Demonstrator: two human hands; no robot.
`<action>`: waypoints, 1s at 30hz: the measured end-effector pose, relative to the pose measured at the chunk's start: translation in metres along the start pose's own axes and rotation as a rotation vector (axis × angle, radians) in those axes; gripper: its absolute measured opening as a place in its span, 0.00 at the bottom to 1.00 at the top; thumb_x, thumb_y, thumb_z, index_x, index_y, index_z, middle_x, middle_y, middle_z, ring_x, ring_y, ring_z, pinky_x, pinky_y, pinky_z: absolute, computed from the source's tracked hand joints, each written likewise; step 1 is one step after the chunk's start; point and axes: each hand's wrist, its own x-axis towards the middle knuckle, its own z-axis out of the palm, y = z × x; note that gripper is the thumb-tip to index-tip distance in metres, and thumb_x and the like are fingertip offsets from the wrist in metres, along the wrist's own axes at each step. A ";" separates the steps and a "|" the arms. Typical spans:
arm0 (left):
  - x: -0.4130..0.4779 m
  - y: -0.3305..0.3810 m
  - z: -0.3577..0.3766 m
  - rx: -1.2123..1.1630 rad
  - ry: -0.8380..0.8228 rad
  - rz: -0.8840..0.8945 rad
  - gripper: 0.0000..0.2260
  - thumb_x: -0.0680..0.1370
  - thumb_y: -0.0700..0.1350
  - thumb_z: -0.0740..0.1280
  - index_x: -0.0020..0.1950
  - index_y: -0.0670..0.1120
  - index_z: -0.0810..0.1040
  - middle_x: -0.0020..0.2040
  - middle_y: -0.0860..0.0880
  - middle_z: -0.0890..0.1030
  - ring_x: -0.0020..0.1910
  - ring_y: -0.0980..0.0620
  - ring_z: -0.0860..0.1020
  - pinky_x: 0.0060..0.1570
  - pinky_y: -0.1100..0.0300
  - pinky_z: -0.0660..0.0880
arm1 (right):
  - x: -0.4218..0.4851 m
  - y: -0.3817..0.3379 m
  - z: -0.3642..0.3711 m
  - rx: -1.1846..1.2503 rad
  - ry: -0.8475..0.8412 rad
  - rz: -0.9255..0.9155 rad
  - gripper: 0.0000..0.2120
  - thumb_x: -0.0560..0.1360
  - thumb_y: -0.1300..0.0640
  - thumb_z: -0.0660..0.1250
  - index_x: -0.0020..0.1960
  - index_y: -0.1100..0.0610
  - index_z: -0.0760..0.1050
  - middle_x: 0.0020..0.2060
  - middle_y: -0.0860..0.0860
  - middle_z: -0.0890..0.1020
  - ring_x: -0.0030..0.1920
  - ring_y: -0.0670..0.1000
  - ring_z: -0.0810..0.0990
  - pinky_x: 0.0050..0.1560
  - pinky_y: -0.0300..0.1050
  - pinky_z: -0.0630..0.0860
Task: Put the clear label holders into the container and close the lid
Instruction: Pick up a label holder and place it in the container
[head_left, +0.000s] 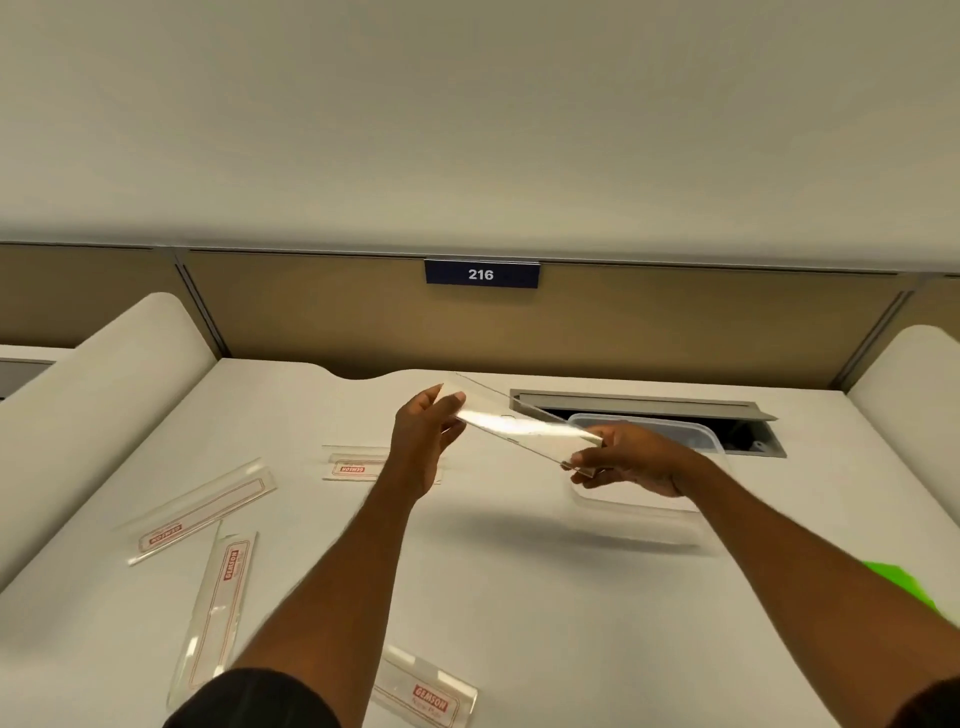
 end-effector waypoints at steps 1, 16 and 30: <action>0.001 -0.001 0.002 0.073 -0.015 -0.004 0.14 0.74 0.43 0.70 0.59 0.40 0.78 0.47 0.45 0.82 0.44 0.50 0.79 0.53 0.57 0.77 | -0.003 -0.001 -0.009 -0.044 0.018 -0.001 0.20 0.67 0.54 0.76 0.56 0.61 0.79 0.50 0.61 0.83 0.50 0.55 0.84 0.54 0.49 0.80; 0.036 -0.032 0.112 1.337 -0.280 0.260 0.16 0.66 0.50 0.76 0.53 0.49 0.82 0.48 0.47 0.83 0.43 0.49 0.79 0.41 0.59 0.76 | -0.041 0.030 -0.117 -0.809 0.354 0.020 0.20 0.66 0.48 0.75 0.57 0.49 0.79 0.47 0.45 0.83 0.47 0.48 0.81 0.46 0.39 0.76; 0.068 -0.078 0.173 1.834 -0.508 0.421 0.14 0.72 0.46 0.73 0.56 0.45 0.80 0.51 0.42 0.81 0.47 0.41 0.81 0.44 0.52 0.77 | -0.013 0.066 -0.156 -1.055 0.289 0.100 0.19 0.67 0.49 0.75 0.55 0.53 0.80 0.51 0.50 0.81 0.48 0.50 0.78 0.48 0.40 0.72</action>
